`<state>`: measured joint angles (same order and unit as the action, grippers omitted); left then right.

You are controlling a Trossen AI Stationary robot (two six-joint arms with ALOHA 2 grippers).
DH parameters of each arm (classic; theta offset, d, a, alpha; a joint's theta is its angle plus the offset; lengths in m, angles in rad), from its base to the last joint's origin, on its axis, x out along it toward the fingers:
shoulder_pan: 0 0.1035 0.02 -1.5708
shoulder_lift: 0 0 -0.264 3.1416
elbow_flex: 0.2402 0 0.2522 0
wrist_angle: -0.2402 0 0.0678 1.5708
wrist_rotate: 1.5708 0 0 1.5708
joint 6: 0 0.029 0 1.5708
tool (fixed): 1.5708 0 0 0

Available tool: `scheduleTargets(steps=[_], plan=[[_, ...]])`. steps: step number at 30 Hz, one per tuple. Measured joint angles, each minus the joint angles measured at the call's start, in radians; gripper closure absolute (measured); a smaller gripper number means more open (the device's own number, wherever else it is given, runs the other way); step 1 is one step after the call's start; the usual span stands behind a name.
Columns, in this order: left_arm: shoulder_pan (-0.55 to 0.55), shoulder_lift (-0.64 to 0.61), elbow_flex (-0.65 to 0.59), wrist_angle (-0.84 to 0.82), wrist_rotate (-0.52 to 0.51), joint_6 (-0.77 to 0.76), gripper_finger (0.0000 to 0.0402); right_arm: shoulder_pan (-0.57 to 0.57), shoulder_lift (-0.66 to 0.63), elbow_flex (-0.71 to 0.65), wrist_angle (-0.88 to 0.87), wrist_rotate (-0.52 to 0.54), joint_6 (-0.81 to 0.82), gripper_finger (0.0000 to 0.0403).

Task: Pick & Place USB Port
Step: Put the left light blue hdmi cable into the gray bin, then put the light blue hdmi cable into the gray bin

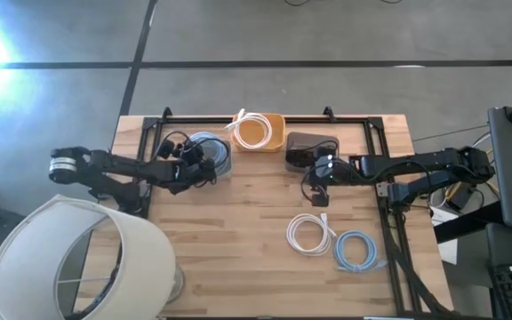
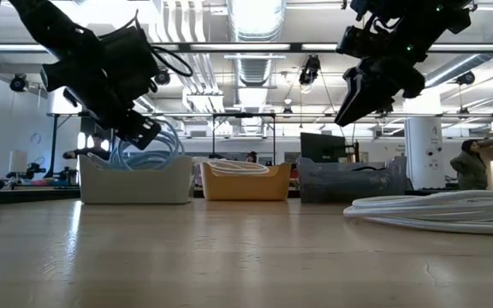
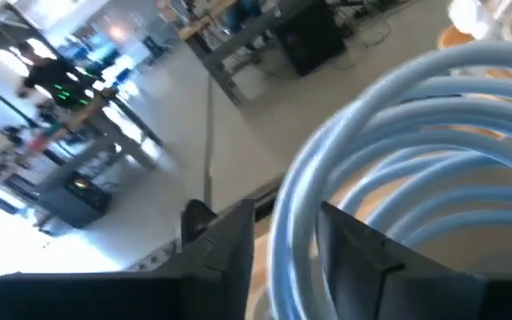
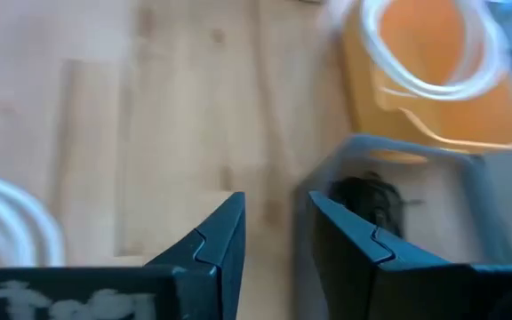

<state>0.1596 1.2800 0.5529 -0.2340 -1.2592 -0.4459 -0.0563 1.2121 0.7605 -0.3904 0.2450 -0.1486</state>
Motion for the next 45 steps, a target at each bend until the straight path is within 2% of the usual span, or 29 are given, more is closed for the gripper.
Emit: scheduleTargets(steps=[7, 14, 20, 26, 32, 39, 42, 45], plan=[[0.0, 0.0, 0.007, 0.004, 0.247, -0.007, 0.0237, 0.045, 0.0, -0.002, -0.029, -0.1, 0.079, 0.0267], [-0.001, -0.006, 0.007, 0.011, 0.198, -0.011, 0.0232, 0.147, 0.0, -0.002, -0.176, -0.151, 0.238, 0.0259], [-0.001, -0.007, 0.007, 0.034, 0.308, -0.005, 0.0232, 0.267, 0.0, -0.012, -0.322, -0.155, 0.41, 0.0258], [-0.003, -0.016, 0.007, 0.047, 0.273, -0.004, 0.0232, 0.362, 0.0, -0.058, -0.337, -0.239, 0.536, 0.0257], [-0.024, -0.059, 0.04, 0.049, 0.275, 0.006, 0.0232, 0.393, 0.0, -0.093, -0.397, -0.276, 0.61, 0.0252], [-0.052, -0.099, 0.089, 0.049, 0.275, 0.05, 0.0232, 0.411, -0.001, -0.097, -0.467, -0.465, 0.721, 0.0252], [-0.053, -0.105, 0.09, 0.048, 0.275, 0.048, 0.0232, 0.449, -0.001, -0.112, -0.467, -0.471, 0.722, 0.0255], [-0.054, -0.103, 0.086, 0.047, 0.298, 0.033, 0.0232, 0.484, -0.001, -0.139, -0.467, -0.431, 0.725, 0.0253]])
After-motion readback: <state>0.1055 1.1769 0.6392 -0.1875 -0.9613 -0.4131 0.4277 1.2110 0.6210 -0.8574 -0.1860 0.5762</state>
